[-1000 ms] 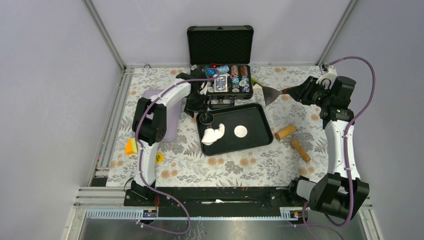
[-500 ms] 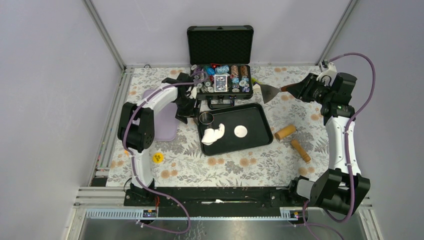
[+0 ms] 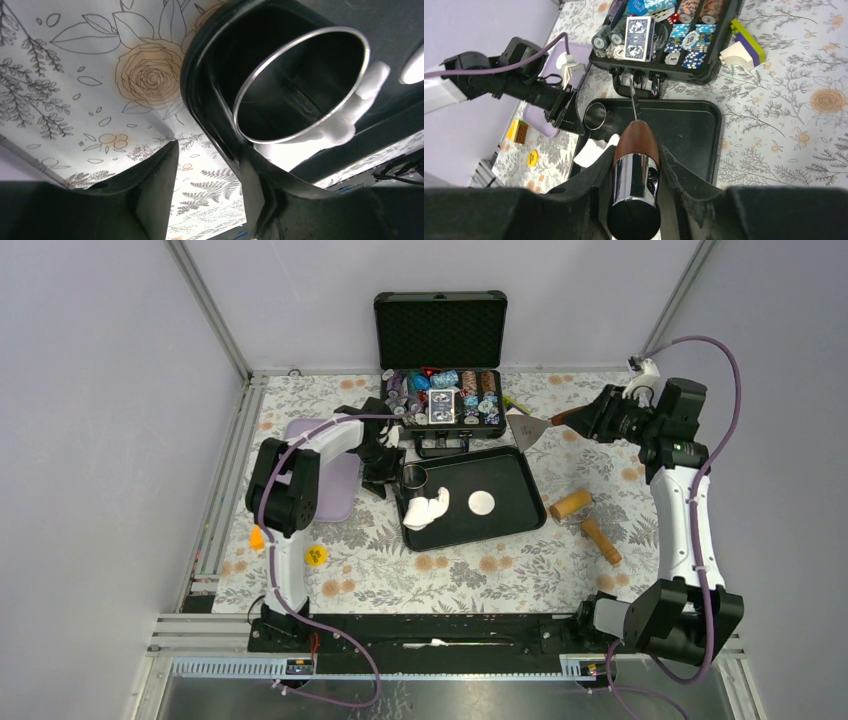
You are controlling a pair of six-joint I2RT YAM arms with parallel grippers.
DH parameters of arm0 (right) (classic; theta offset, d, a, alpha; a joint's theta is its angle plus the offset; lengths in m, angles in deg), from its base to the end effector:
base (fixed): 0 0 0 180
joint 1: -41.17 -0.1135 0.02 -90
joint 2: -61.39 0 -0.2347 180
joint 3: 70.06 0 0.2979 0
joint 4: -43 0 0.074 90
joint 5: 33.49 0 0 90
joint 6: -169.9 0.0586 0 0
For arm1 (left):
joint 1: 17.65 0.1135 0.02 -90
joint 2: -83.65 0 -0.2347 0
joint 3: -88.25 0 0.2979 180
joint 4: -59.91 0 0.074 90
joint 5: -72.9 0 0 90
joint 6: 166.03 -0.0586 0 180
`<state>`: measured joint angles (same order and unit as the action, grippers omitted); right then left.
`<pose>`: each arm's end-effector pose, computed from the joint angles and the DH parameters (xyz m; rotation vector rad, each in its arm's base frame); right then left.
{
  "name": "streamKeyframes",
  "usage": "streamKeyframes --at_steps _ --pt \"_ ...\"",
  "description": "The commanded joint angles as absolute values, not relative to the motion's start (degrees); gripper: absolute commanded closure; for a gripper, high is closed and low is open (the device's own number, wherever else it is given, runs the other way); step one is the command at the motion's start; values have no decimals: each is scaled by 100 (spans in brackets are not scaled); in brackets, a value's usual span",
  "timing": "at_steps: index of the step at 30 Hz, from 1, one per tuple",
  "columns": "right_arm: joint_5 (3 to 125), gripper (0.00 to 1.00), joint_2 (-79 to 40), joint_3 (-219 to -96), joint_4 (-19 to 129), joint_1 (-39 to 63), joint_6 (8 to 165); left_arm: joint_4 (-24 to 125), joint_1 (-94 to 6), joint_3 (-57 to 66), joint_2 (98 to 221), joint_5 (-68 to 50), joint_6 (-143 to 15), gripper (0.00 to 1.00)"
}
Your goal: Roll out the dumpling wrappers from the dough
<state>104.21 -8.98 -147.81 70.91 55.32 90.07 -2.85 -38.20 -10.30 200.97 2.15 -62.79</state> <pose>0.3430 -0.0418 0.3330 -0.1595 1.8680 0.7488 0.3948 -0.1686 0.0983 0.2325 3.0393 -0.5602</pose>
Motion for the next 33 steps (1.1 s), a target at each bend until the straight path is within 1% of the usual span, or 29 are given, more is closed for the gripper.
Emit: streamKeyframes --at_steps 1,2,4,5,6,7,10,15,19,21,27,33 --pt "10632 100 -1093 -15271 7643 5274 8289 -179 -3847 -1255 20246 152 -6182 52" --pt "10645 100 -1164 -15307 7725 5236 8209 -173 -3848 -1257 20274 138 -6173 54" --pt "10673 100 -1344 -15407 7954 5136 8033 -186 -3856 -1306 20320 83 -6166 62" --pt "10697 100 -1437 -15474 8086 5079 7926 -213 -3856 -1355 20347 41 -6174 68" --pt "10734 100 -1536 -15541 8233 5023 7734 -233 -3856 -1397 20357 -18 -6197 77" --pt "10770 100 -1637 -15613 8389 4948 7573 -260 -3856 -1445 20354 -67 -6227 81" --pt "10955 100 -1976 -15817 8920 4768 7042 -369 -3852 -1645 20406 -130 -6372 89" --pt "11179 100 -2847 -16317 10025 4653 6271 -538 -3848 -1965 20547 92 -6843 99" --pt "11260 100 -3674 -16969 11200 4577 5368 -585 -3848 -2097 20620 140 -7246 100" --pt "11337 100 -3997 -17118 11511 4570 5179 -567 -3848 -2112 20634 188 -7371 100" --pt "11347 100 -4681 -17281 11791 4266 5048 -368 -3848 -2110 20693 333 -7720 100" --pt "11122 100 -5129 -17340 11411 3890 5489 -193 -3848 -2054 20863 653 -7751 100"
